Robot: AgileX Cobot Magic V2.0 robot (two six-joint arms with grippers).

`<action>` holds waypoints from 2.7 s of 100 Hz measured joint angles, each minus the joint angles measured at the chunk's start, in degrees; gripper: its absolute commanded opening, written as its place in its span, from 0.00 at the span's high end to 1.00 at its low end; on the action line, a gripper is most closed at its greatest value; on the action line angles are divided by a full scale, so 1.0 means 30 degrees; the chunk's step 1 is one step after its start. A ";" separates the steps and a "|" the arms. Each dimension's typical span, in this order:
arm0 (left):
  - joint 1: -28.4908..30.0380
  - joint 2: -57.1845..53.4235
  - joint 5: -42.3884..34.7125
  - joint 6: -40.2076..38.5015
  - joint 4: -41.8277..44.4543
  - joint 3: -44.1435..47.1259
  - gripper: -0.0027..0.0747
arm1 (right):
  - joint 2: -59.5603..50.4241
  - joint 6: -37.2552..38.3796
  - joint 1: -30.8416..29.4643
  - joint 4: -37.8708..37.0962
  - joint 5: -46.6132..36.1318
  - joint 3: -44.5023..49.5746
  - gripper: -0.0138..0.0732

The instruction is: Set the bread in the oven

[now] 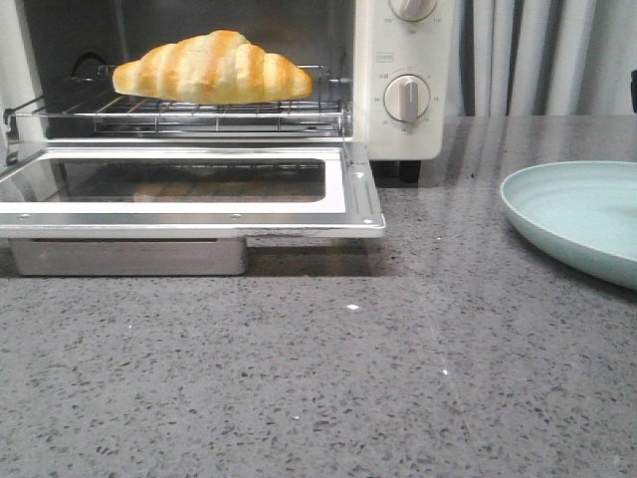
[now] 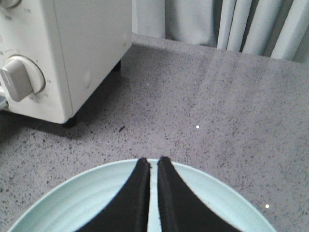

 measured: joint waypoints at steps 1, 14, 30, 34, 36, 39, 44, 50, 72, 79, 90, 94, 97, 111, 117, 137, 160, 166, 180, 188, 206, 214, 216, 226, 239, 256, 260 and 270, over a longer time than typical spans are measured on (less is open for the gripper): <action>0.0000 0.0000 0.0000 0.0000 0.0000 0.0000 0.99 | -0.0106 0.0000 0.0000 0.0000 0.0039 0.0000 0.82; 0.0000 0.0000 0.0000 0.0000 0.0000 0.0000 0.99 | -0.1593 0.0000 0.0000 0.0000 0.0477 0.0000 0.82; 0.0000 0.0000 0.0000 0.0000 0.0000 0.0000 0.99 | -0.3811 0.0000 0.0000 0.0000 0.1537 0.0000 0.82; 0.0000 0.0000 0.0000 0.0000 0.0000 0.0000 0.99 | -0.4381 0.0000 0.0000 0.0000 0.1840 0.0000 0.82; 0.0000 0.0000 0.0000 0.0000 0.0000 0.0000 0.99 | -0.4671 0.0000 0.0000 0.0000 0.1976 0.0000 0.82; 0.0000 0.0000 0.0000 0.0000 0.0000 0.0000 0.99 | -0.5058 0.0000 0.0000 0.0000 0.2175 0.0000 0.82; 0.0000 0.0000 -0.0013 0.0000 0.0000 0.0000 0.99 | -0.5725 0.0000 0.0000 0.0000 0.2528 0.0073 0.82; 0.0000 0.0000 -0.0013 0.0000 0.0000 0.0000 0.99 | -0.6548 0.0000 0.0000 -0.0038 0.2977 0.0152 0.82; 0.0000 0.0000 -0.0013 0.0000 0.0000 0.0000 0.99 | -0.9270 0.0000 0.0000 -0.0466 0.3217 0.1513 0.82; 0.0000 0.0000 -0.0013 0.0000 0.0000 0.0000 0.99 | -1.0241 0.0000 0.0000 -0.0497 0.3230 0.2264 0.82; 0.0000 0.0000 -0.0013 0.0000 0.0000 0.0000 0.99 | -1.1919 0.0000 0.0000 -0.0541 0.3274 0.3524 0.82; 0.0000 0.0000 -0.0013 0.0000 0.0000 0.0000 0.99 | -1.2467 0.0000 0.0000 -0.0541 0.3274 0.3967 0.82; 0.0000 0.0000 -0.0013 0.0000 0.0000 0.0000 0.99 | -1.3028 0.0000 0.0000 -0.0541 0.3274 0.4253 0.82; 0.0000 0.0000 -0.0013 0.0000 0.0000 0.0000 0.99 | -1.4987 0.0000 0.0000 -0.0377 0.3274 0.5557 0.82; 0.0000 0.0000 -0.0013 0.0000 0.0000 0.0000 0.99 | -1.5600 0.0000 0.0000 -0.0240 0.3274 0.6078 0.82; 0.0000 0.0000 -0.0013 0.0000 0.0000 0.0000 0.99 | -1.7420 0.0000 0.0000 0.0281 0.3274 0.7336 0.82; 0.0000 0.0000 -0.0013 0.0000 0.0000 0.0000 0.99 | -1.9635 0.0000 -0.0421 0.0562 0.3307 0.7668 0.82; 0.0000 0.0000 -0.0013 0.0000 0.0000 0.0000 0.99 | -2.0193 0.0000 -0.0837 0.0743 0.3527 0.7668 0.82; 0.0000 0.0000 -0.0013 0.0000 0.0000 0.0000 0.99 | -2.1085 0.0000 -0.2015 0.1124 0.3752 0.7668 0.82; 0.0000 0.0000 -0.0013 0.0000 0.0000 0.0000 0.99 | -2.1125 0.0000 -0.2437 0.1349 0.3941 0.7668 0.82; 0.0000 0.0000 -0.0013 0.0000 0.0000 0.0000 0.99 | -2.1125 0.0040 -0.2743 0.2078 0.5008 0.7668 0.82; 0.0000 0.0000 -0.0013 0.0000 0.0000 0.0000 0.99 | -2.1125 0.0040 -0.2743 0.2571 0.5608 0.7668 0.82; 0.0000 0.0000 -0.0013 0.0000 0.0000 0.0000 0.99 | -2.1125 0.0040 -0.2743 0.2588 0.5711 0.7668 0.82; 0.0000 0.0000 -0.0013 0.0000 0.0000 0.0000 0.99 | -2.1125 0.0048 -0.2743 0.2769 0.5881 0.7668 0.82; 0.0000 0.0000 -0.0013 0.0000 0.0000 0.0000 0.99 | -2.1125 0.0048 -0.2743 0.2847 0.6475 0.7668 0.82; 0.0000 0.0000 -0.0013 0.0000 0.0000 0.0000 0.99 | -2.1125 0.0048 -0.2743 0.3117 0.7323 0.7668 0.82; 0.0000 0.0000 -0.0013 0.0000 0.0000 0.0000 0.99 | -2.1125 0.0048 -0.2743 0.3117 0.7506 0.7668 0.82; 0.0000 0.0000 -0.0013 0.0000 0.0000 0.0000 0.99 | -2.1125 0.0048 -0.2743 0.2986 0.7727 0.7668 0.82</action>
